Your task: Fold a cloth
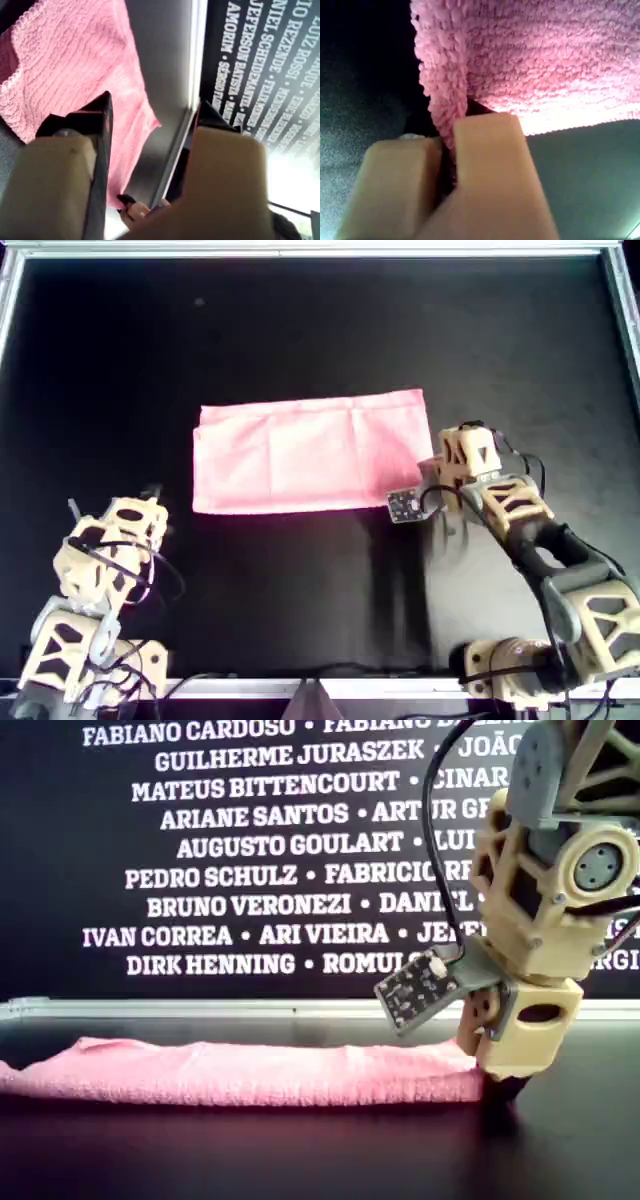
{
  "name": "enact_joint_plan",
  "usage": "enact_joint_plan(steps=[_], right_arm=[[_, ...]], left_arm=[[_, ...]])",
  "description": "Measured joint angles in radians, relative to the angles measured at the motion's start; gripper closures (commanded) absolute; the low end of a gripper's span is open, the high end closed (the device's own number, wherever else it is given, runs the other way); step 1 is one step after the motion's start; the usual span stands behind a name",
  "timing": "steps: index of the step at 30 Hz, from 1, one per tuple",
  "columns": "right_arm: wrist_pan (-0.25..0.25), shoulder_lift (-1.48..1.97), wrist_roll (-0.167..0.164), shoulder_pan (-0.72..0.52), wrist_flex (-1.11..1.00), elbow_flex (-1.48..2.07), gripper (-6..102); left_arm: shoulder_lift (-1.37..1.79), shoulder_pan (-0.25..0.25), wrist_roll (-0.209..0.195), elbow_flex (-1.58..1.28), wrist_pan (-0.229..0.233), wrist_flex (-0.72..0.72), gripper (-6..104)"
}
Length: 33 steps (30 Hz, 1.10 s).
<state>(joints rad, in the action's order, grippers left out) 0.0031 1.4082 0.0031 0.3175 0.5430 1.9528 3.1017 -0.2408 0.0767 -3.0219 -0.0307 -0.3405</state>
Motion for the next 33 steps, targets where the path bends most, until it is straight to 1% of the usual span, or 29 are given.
enact_joint_plan(steps=[7, 9, 17, 20, 23, 27, 30, 33], right_arm=[[0.009, 0.0, 0.0, 0.006, 0.0, 0.0, 94], [0.002, 0.005, -0.002, 0.002, 0.0, 0.0, 94], [0.002, 0.13, -0.002, 0.008, 0.0, -0.002, 94], [0.002, 0.135, -0.002, 0.018, 0.0, -0.077, 94], [0.002, 0.143, -0.002, 0.061, 0.0, -0.138, 94], [0.008, 0.14, -0.002, 0.178, 0.0, -0.232, 94], [0.011, 0.066, -0.002, 0.272, 0.0, -0.353, 94], [0.011, -0.061, -0.002, 0.339, 0.0, -0.48, 94]], left_arm=[[0.0, 0.0, 0.0, 0.0, 0.0, 0.0, 38], [0.0, 0.0, 0.0, 0.0, 0.0, 0.0, 38], [0.0, 0.0, 0.0, 0.0, 0.0, 0.0, 38], [0.0, 0.0, 0.0, 0.0, 0.0, 0.0, 38], [0.0, 0.0, 0.0, 0.0, 0.0, 0.0, 38], [0.0, 0.0, 0.0, 0.0, 0.0, 0.0, 38], [0.0, 0.0, 0.0, 0.0, 0.0, 0.0, 38], [0.0, 0.0, 0.0, 0.0, 0.0, 0.0, 37]])
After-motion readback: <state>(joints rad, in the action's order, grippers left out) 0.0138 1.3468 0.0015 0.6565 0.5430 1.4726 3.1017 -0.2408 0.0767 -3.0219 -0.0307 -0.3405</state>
